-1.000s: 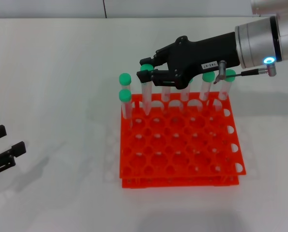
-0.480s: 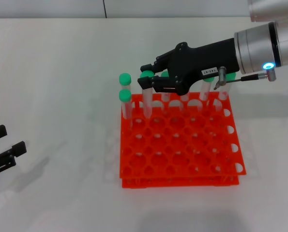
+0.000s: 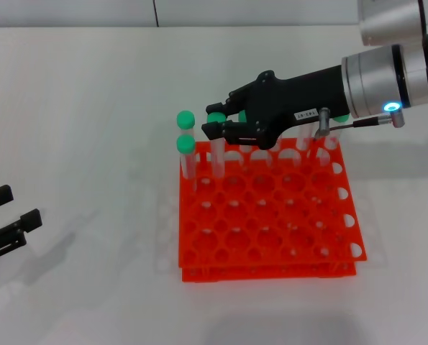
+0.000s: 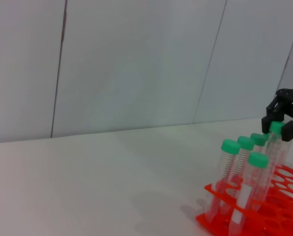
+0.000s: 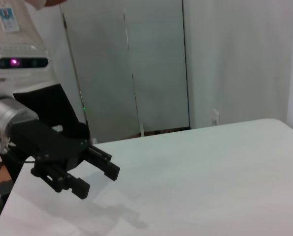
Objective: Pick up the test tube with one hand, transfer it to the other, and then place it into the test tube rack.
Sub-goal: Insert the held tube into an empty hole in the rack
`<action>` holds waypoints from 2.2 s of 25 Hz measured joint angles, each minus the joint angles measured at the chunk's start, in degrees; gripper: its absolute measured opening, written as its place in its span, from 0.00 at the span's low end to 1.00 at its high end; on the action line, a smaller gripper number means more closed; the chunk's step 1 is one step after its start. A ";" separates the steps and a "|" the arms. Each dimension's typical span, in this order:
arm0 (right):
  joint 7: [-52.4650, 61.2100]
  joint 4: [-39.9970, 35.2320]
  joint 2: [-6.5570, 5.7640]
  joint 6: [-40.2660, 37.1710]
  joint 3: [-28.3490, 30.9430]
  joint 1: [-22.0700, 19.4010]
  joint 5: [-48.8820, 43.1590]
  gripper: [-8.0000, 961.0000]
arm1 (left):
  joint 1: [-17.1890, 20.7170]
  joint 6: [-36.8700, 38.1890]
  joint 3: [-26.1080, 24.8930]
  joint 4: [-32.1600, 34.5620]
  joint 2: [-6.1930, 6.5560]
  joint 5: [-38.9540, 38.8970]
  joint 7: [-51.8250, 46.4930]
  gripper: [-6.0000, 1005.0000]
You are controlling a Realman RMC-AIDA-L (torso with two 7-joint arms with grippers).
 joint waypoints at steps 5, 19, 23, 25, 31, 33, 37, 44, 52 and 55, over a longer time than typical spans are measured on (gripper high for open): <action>0.00 -0.17 0.00 0.64 -0.80 -0.02 0.16 0.34 | -0.03 0.00 0.00 -0.02 0.00 0.01 0.00 0.71; -0.06 -0.24 0.00 2.12 -2.32 -0.02 0.32 0.36 | -0.30 -0.17 0.00 -0.71 0.00 0.09 0.26 0.71; -0.08 -0.32 -0.01 2.12 -2.32 -0.02 0.40 0.37 | -0.30 -0.22 0.00 -0.70 0.00 0.10 0.27 0.71; -0.38 -0.32 0.00 2.11 -2.38 -0.02 0.48 0.37 | -0.30 -0.26 0.00 -0.70 0.00 0.10 0.28 0.71; -2.77 -0.96 -0.03 2.09 -3.70 -1.26 2.55 0.38 | -0.30 -0.27 0.00 -0.70 0.00 0.10 0.36 0.71; -2.89 -1.14 -0.03 2.11 -3.73 -1.57 2.60 0.38 | -0.30 -0.28 0.00 -0.70 0.02 0.10 0.36 0.71; -2.88 -1.10 -0.01 2.13 -3.74 -1.68 2.60 0.39 | -0.44 -0.28 0.00 -0.70 0.06 0.10 0.36 0.71; -2.60 -1.21 0.00 1.97 -3.73 -1.74 3.17 0.61 | -0.79 -0.27 0.00 -0.70 0.18 0.57 0.35 0.71; -2.49 -3.61 -0.68 -3.31 -1.39 -4.00 4.86 0.65 | -0.87 1.43 -2.51 -0.70 0.10 0.72 0.65 0.71; -3.24 -7.09 -0.82 -6.92 2.18 -8.31 4.74 0.65 | -1.13 2.21 -2.75 -0.70 0.09 0.46 0.93 0.71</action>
